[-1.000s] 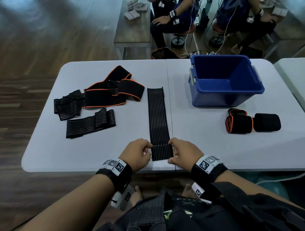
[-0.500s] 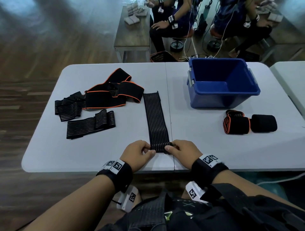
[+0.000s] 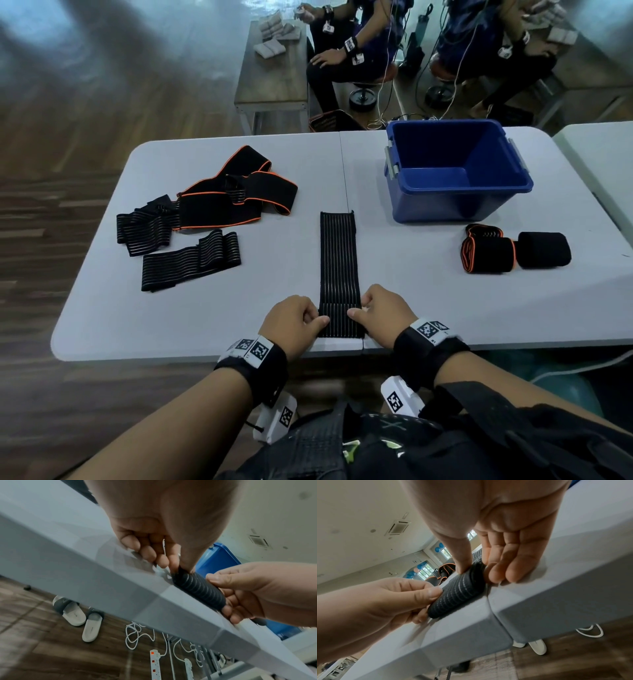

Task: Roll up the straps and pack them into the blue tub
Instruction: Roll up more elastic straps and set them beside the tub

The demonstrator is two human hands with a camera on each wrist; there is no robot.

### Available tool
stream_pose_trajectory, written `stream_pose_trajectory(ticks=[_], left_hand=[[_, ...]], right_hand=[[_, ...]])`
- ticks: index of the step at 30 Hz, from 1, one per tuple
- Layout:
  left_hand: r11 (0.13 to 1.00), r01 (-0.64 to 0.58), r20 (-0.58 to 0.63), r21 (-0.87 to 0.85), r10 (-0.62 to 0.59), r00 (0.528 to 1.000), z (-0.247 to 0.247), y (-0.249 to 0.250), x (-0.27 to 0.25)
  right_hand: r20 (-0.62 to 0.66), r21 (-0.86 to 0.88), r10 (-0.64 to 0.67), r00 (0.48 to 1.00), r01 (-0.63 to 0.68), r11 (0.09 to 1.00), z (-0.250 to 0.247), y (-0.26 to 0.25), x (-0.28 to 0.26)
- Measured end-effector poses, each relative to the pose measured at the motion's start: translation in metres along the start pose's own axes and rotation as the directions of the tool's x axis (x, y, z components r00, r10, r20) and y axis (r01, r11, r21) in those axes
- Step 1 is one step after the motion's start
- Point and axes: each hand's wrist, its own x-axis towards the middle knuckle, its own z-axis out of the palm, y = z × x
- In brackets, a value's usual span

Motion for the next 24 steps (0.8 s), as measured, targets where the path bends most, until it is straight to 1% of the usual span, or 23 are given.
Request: stream_pose_trajectory(ticks=[2, 4, 6, 8, 10, 12, 14, 16, 19, 22, 24], left_hand=[[0.997, -0.047, -0.066, -0.06, 0.043, 0.997, 0.001, -0.001, -0.003], [0.993, -0.116, -0.072, -0.015, 0.115, 0.991, 0.002, -0.001, -0.005], [0.983, -0.166, -0.022, 0.077, 0.168, 0.986, 0.003, -0.002, -0.004], [0.976, -0.179, 0.041, 0.125, 0.175, 0.984, 0.001, -0.005, -0.005], [0.969, -0.195, 0.086, 0.155, 0.183, 0.979, -0.001, -0.01, -0.006], [0.964, -0.198, 0.1, 0.179, 0.182, 0.978, -0.001, -0.013, -0.008], [0.97, -0.18, 0.085, 0.163, 0.168, 0.982, 0.001, -0.014, -0.008], [0.981, -0.141, 0.066, 0.133, 0.133, 0.989, 0.002, -0.013, -0.007], [0.995, -0.076, 0.04, 0.063, 0.073, 0.997, 0.0, -0.012, -0.005], [1.0, -0.019, 0.037, -0.002, 0.019, 0.999, -0.004, -0.008, -0.004], [1.0, -0.001, 0.033, -0.001, 0.001, 0.999, -0.005, -0.006, -0.001]], right_hand=[[-0.005, 0.029, -0.019, 1.0, 0.019, 0.999, 0.001, 0.001, -0.003], [-0.009, 0.026, -0.058, 0.998, 0.058, 0.998, 0.003, 0.002, -0.006], [0.015, -0.055, -0.104, 0.994, 0.105, 0.993, 0.003, 0.002, -0.008], [0.056, -0.15, -0.144, 0.988, 0.151, 0.977, 0.0, 0.001, -0.01], [0.123, -0.234, -0.175, 0.977, 0.2, 0.951, -0.004, 0.001, -0.013], [0.174, -0.332, -0.199, 0.964, 0.248, 0.91, -0.005, 0.002, -0.016], [0.171, -0.373, -0.218, 0.961, 0.268, 0.888, -0.004, 0.003, -0.017], [0.15, -0.329, -0.216, 0.965, 0.255, 0.909, -0.003, 0.005, -0.016], [0.13, -0.195, -0.179, 0.975, 0.202, 0.96, -0.002, 0.01, -0.015], [0.098, -0.113, -0.164, 0.982, 0.174, 0.978, -0.004, 0.011, -0.01], [0.096, -0.068, -0.15, 0.984, 0.156, 0.985, -0.006, 0.007, -0.007]])
